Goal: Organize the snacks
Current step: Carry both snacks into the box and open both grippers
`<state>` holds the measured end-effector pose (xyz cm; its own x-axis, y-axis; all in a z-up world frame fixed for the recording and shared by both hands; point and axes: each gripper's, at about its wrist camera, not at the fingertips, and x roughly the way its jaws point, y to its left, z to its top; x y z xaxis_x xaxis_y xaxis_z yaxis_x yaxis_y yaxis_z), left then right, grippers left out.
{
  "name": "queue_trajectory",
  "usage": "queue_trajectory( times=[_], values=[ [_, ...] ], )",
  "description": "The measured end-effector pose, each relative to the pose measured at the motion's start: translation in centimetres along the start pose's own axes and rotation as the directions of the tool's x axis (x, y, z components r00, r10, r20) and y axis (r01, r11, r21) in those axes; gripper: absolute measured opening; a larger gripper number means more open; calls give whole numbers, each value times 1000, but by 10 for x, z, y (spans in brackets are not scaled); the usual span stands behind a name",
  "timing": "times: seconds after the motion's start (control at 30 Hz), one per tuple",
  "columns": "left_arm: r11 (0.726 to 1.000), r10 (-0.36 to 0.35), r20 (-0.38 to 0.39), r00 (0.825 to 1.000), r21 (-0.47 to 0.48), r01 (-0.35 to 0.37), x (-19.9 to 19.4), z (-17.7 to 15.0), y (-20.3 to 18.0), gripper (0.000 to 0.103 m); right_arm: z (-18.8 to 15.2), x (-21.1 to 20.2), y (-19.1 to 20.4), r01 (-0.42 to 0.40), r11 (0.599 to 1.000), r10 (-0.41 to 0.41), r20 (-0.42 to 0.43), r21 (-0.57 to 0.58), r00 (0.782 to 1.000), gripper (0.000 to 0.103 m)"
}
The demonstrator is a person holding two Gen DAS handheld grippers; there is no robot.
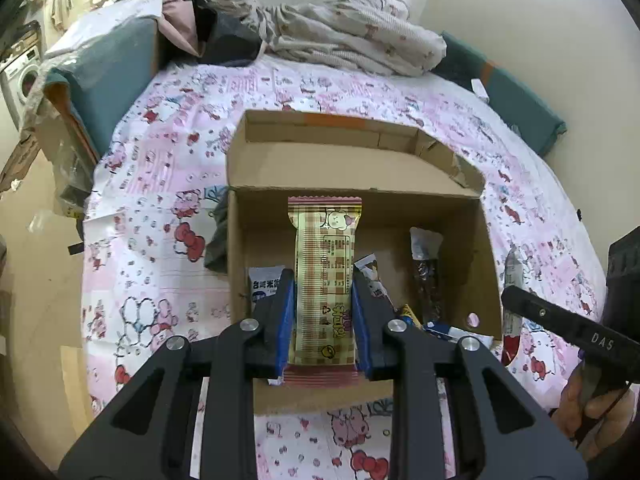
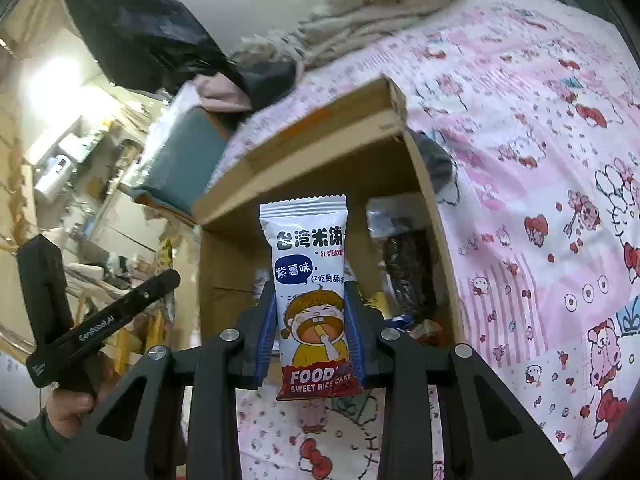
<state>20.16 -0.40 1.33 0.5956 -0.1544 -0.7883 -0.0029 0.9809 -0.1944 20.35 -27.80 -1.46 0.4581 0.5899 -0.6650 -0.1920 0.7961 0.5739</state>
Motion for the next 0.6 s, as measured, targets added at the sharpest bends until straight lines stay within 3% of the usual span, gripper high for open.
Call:
queue_trajectory(
  times=[0.2,0.33,0.6],
  values=[
    [1000,0,-57,998,-13,-1,30,-12,2,23,0,24,2,32,999,-33,-29,-21,999,33],
    [998,64,-59,996,29,-62,37,-18,-4,23,-3,34,5,47,999,-48,-38,-25,998,33],
    [995,79,-74,994,70,-74,42,-26,-11,24,-7,44,7,52,998,-54,-60,-32,997,34]
  ],
)
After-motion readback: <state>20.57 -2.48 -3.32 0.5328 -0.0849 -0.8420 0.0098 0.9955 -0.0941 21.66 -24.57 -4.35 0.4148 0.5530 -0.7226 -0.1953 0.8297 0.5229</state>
